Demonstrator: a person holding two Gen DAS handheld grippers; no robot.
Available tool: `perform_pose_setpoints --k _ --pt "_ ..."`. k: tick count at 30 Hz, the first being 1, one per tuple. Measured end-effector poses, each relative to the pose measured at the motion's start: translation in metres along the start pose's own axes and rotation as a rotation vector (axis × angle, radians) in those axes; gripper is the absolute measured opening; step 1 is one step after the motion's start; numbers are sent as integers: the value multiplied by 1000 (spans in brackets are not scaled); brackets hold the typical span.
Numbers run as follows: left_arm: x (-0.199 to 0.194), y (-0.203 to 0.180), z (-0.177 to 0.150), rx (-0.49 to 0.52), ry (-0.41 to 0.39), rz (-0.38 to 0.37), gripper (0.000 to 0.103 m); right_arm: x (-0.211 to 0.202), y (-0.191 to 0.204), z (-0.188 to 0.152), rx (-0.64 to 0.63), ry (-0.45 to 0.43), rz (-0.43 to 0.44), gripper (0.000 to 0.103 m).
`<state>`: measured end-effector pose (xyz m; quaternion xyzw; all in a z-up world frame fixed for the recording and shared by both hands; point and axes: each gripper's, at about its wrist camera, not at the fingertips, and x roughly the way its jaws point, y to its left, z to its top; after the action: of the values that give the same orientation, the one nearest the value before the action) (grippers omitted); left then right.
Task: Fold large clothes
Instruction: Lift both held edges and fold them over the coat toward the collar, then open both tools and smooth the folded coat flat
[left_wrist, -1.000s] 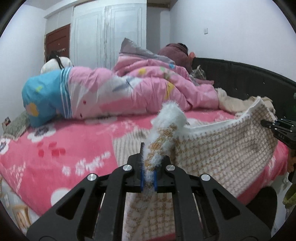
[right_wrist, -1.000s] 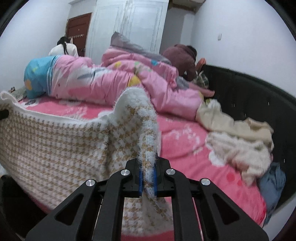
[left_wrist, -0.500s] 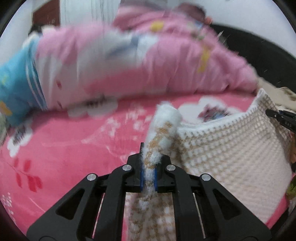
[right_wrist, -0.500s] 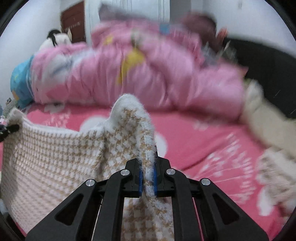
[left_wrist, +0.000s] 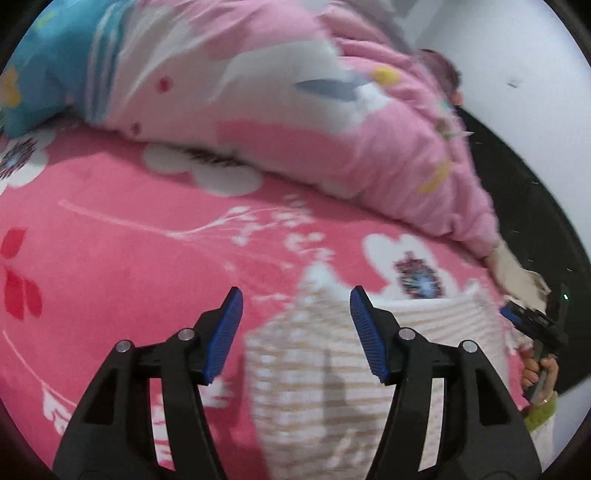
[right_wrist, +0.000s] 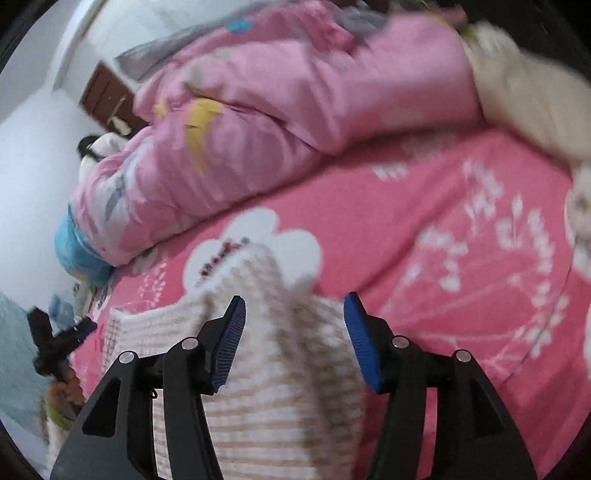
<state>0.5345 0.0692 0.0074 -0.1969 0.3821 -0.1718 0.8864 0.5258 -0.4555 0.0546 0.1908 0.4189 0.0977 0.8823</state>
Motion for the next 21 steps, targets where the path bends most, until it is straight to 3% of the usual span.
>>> perform_pose_setpoints --k 3,5,7,9,10,11,14,16,19,21 --pt "21 -33 2 49 47 -65 58 27 47 8 -103 24 26 54" --pt "50 -48 -1 90 107 -50 58 48 56 7 -116 71 58 54" --pt "78 -43 -5 68 166 1 58 77 49 6 -73 135 68 54" --pt "91 -22 -6 -16 190 -1 52 93 23 6 8 168 90 51" --pt "89 -10 -5 -68 176 -36 49 91 10 5 48 164 113 39" --pt "84 0 -4 -114 163 -68 49 86 -7 6 102 156 139 35" --pt "65 24 -3 -165 147 -60 51 55 -56 6 238 109 99 38" --pt "52 33 -3 -160 133 41 54 27 -74 4 277 78 25 40" --pt "18 32 -6 -143 73 39 54 -27 -71 -5 258 -3 33 41" --pt "-4 16 -10 -89 35 18 54 -59 -41 -18 176 -40 52 45"
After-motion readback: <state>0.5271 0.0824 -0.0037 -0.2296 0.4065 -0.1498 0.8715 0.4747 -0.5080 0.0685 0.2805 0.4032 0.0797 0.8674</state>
